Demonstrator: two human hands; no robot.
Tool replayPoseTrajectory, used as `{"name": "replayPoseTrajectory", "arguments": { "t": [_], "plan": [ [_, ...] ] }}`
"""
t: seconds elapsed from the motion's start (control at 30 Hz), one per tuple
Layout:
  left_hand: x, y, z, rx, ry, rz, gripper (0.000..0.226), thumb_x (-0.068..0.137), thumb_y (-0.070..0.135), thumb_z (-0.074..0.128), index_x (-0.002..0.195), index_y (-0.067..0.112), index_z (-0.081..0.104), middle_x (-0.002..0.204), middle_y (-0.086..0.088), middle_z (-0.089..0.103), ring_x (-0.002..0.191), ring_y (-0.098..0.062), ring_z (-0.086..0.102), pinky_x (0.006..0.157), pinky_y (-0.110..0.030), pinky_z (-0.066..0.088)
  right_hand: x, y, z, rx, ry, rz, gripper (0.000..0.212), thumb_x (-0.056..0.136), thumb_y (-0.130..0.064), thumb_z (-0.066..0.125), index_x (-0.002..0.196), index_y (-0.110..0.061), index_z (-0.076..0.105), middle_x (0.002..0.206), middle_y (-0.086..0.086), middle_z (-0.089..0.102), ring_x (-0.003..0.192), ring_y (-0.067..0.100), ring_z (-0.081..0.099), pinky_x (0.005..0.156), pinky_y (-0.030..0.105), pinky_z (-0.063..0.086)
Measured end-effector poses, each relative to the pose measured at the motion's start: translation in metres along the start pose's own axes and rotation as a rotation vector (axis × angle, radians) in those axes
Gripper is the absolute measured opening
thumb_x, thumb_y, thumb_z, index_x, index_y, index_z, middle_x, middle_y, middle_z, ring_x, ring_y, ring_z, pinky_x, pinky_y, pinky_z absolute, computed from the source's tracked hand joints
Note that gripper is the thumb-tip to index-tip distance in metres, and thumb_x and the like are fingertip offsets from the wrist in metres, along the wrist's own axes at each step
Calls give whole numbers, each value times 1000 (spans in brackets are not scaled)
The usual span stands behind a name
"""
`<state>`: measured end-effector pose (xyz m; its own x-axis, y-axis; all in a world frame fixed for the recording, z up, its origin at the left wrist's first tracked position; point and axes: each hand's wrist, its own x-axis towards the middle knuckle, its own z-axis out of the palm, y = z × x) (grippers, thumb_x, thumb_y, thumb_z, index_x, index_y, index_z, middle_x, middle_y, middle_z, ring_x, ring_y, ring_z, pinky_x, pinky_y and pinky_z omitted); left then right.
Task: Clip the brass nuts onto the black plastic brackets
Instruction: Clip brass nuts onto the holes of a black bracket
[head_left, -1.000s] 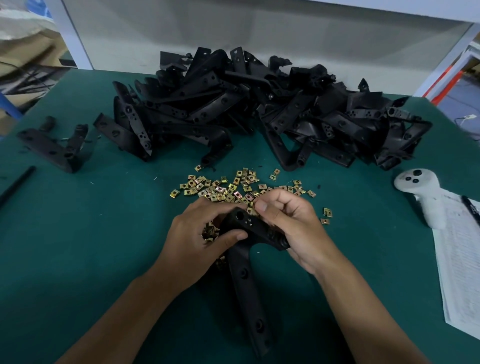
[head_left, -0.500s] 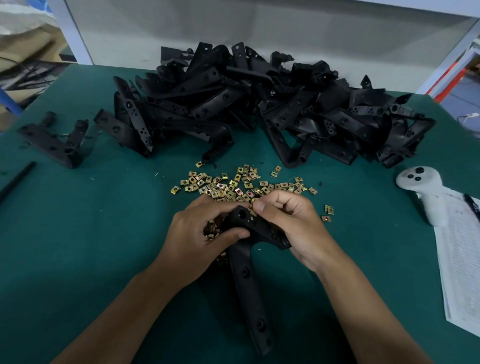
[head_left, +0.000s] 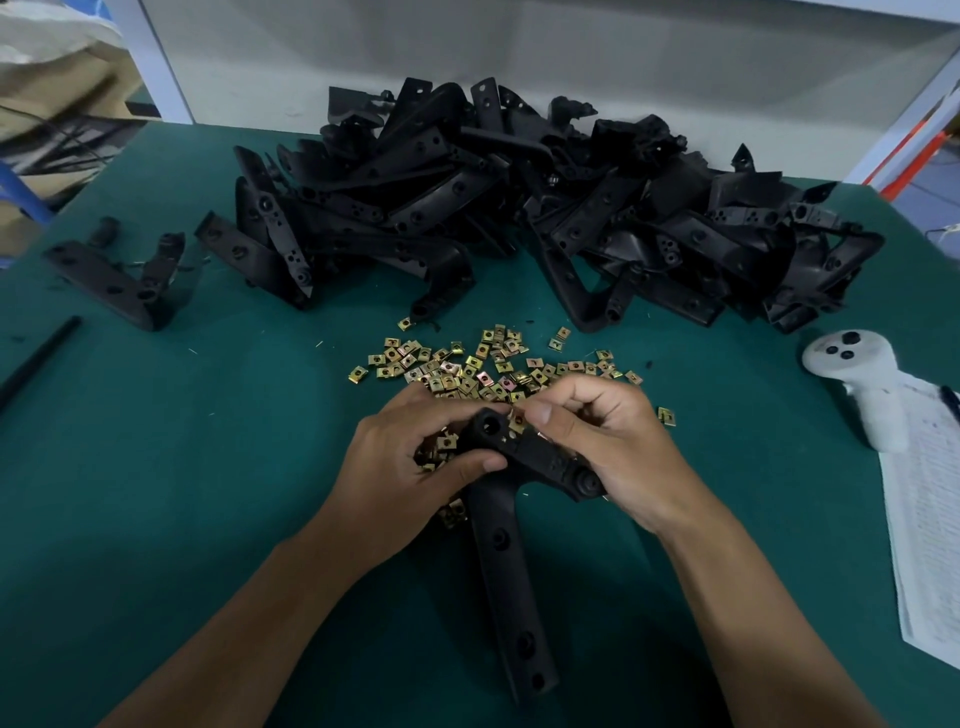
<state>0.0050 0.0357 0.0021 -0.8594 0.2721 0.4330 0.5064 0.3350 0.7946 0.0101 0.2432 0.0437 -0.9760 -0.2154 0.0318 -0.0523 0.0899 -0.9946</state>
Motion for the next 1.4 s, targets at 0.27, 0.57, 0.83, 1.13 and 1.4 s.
{"name": "replayPoseTrajectory", "arguments": {
  "t": [0.27, 0.57, 0.83, 1.13, 1.4],
  "plan": [
    [0, 2, -2, -16, -29, -14, 31, 83, 46, 70, 114, 40, 66, 101, 39, 62, 93, -1, 58, 81, -9, 43, -1, 1, -1, -23, -71, 27, 13, 90, -35, 72, 83, -25, 77, 84, -1, 72, 76, 11, 64, 68, 23, 51],
    [-1, 3, -3, -79, -24, -105, 27, 82, 43, 69, 109, 45, 66, 100, 23, 62, 97, -10, 62, 82, -7, 42, 4, 13, 4, 282, 82, 39, 5, 84, -29, 74, 86, -25, 71, 76, -5, 67, 67, 6, 58, 59, 18, 45],
    [-2, 2, -5, -170, -51, -191, 22, 79, 42, 67, 101, 39, 66, 96, 11, 66, 87, -12, 65, 75, -15, 48, 8, 11, -9, 376, 137, 71, 29, 75, -5, 75, 91, -30, 77, 105, 3, 76, 102, 18, 72, 70, 18, 55],
    [-2, 5, -5, -240, -35, -202, 25, 80, 38, 65, 104, 41, 59, 89, 11, 65, 75, -9, 61, 65, -20, 52, 8, 13, -10, 350, 149, 63, 11, 87, -22, 69, 93, -27, 77, 89, 2, 75, 76, 6, 65, 59, 18, 49],
    [-1, 4, -5, -202, -33, -203, 32, 77, 50, 78, 104, 41, 63, 92, 12, 69, 78, -12, 67, 67, -31, 57, 7, 18, -12, 259, 111, 67, 13, 85, -18, 74, 98, -20, 75, 90, -2, 74, 72, 5, 57, 62, 18, 46]
  ]
}}
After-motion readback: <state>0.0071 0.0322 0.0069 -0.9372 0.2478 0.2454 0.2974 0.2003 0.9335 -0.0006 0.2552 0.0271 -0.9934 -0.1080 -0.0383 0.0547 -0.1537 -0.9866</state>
